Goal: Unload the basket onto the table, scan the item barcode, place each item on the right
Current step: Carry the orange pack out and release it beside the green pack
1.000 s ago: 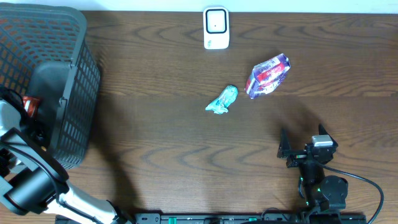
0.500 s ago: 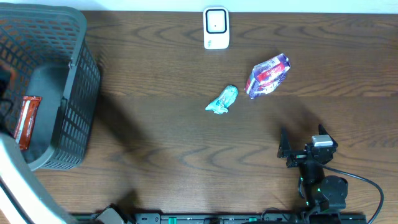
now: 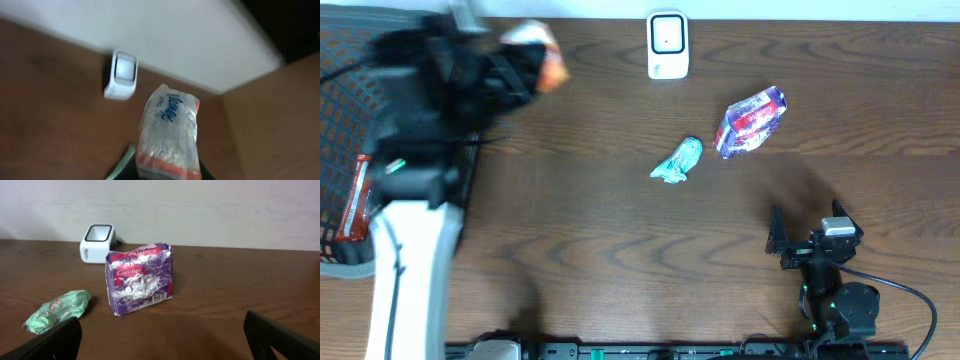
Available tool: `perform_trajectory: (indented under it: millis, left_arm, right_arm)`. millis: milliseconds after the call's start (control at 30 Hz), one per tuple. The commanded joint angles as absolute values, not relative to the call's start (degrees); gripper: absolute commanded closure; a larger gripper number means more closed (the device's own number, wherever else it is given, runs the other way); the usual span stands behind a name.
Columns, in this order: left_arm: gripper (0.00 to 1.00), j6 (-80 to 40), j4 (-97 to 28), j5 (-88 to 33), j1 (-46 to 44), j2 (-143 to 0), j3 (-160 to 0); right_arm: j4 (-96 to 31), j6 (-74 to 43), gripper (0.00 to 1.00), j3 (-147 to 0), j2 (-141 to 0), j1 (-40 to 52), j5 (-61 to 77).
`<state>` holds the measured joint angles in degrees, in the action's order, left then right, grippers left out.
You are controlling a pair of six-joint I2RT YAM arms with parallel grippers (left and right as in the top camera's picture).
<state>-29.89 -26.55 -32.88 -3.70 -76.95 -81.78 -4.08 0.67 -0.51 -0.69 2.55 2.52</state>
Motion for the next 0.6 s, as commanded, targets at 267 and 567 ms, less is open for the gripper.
perform_trajectory:
  millis: [267,567]
  left_arm:
    - [0.92,-27.0,-26.9,-19.8,-20.0,-99.6,-81.5]
    - [0.44,-27.0,-24.1,-19.8,-24.3,-111.1,-81.5]
  right_arm:
    - [-4.3,1.1,0.01,-0.3,-0.4,2.9,2.0]
    - [-4.3,1.1,0.01,-0.3,-0.4,2.9,2.0]
